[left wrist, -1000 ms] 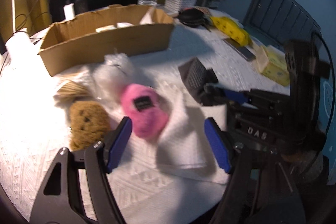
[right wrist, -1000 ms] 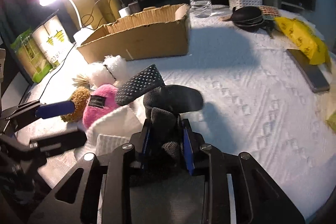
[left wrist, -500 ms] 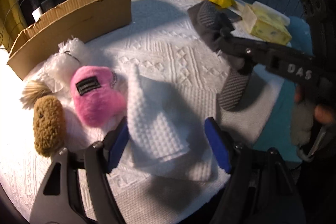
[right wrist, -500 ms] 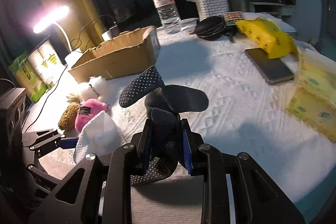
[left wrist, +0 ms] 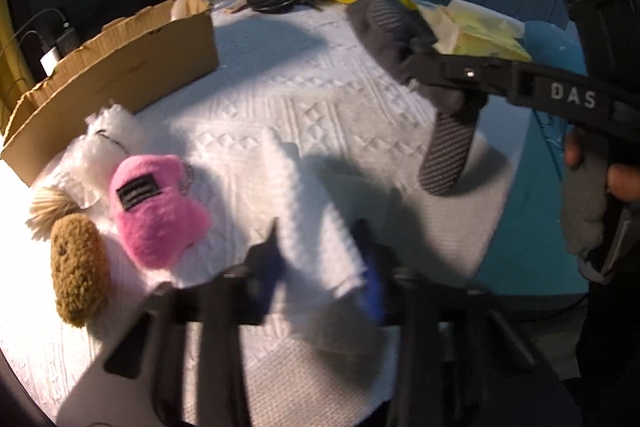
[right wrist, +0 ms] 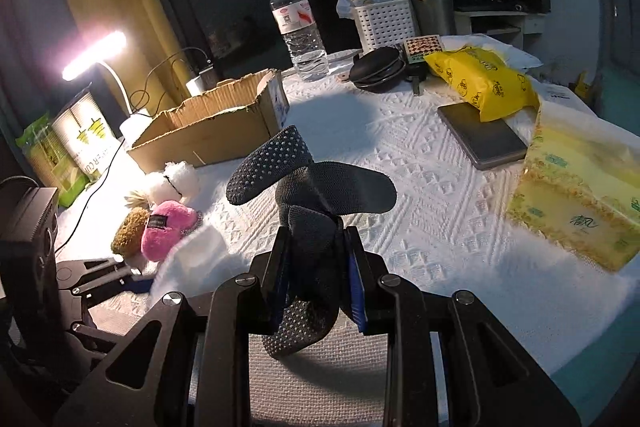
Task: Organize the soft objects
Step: 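Grasp a white paper towel with the left tool while the right tool holds the glove, then carry the paper towel into the box with the left tool while the right tool lowers the glove there, then open both tools to release the towel and glove, then withdraw, then grasp the brown teddy sponge with the left tool while the right tool grasps the pink plush pouch, then lift the teddy sponge with the left tool while the right tool lifts the pink pouch toward the box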
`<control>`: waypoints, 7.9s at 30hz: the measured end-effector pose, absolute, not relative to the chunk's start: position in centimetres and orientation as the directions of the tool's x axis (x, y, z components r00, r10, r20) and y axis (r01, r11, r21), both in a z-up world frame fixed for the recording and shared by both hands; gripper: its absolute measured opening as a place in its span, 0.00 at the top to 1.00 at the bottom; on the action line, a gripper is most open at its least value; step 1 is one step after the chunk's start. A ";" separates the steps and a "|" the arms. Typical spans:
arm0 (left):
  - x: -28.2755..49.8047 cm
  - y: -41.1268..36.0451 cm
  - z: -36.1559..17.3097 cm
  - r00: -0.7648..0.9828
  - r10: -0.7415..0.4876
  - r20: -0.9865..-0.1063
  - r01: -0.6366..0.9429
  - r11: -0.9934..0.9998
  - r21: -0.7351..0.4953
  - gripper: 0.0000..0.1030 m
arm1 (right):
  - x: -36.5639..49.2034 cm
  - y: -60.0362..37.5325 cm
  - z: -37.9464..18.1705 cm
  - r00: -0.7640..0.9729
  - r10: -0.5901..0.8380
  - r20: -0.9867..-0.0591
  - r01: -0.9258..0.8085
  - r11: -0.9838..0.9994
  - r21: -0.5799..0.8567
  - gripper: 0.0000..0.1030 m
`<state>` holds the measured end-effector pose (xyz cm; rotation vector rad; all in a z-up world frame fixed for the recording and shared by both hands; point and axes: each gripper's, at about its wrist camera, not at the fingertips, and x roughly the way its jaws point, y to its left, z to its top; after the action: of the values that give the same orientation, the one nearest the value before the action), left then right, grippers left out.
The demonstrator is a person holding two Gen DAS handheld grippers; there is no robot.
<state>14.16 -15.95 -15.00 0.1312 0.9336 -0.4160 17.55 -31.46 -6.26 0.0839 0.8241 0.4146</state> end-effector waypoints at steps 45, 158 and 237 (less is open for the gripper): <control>18.9 3.9 -4.0 0.779 -0.284 -0.558 0.199 0.957 -0.209 0.86 | 24.8 -17.1 -0.1 0.601 0.419 -0.680 -0.490 0.866 0.100 0.73; 15.8 5.4 -10.6 0.743 -0.255 -0.619 0.069 0.949 -0.307 0.25 | 21.7 -12.4 -5.2 0.515 0.404 -0.756 -0.513 0.852 0.106 0.50; 20.0 1.7 -6.9 0.747 -0.193 -0.636 0.086 0.977 -0.195 0.52 | 25.0 -14.6 -2.9 0.485 0.484 -0.728 -0.585 0.798 0.140 0.54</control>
<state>19.98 1.71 -6.90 -0.1568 0.7112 -0.1531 25.05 -14.60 -2.94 -0.1330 0.8414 0.6530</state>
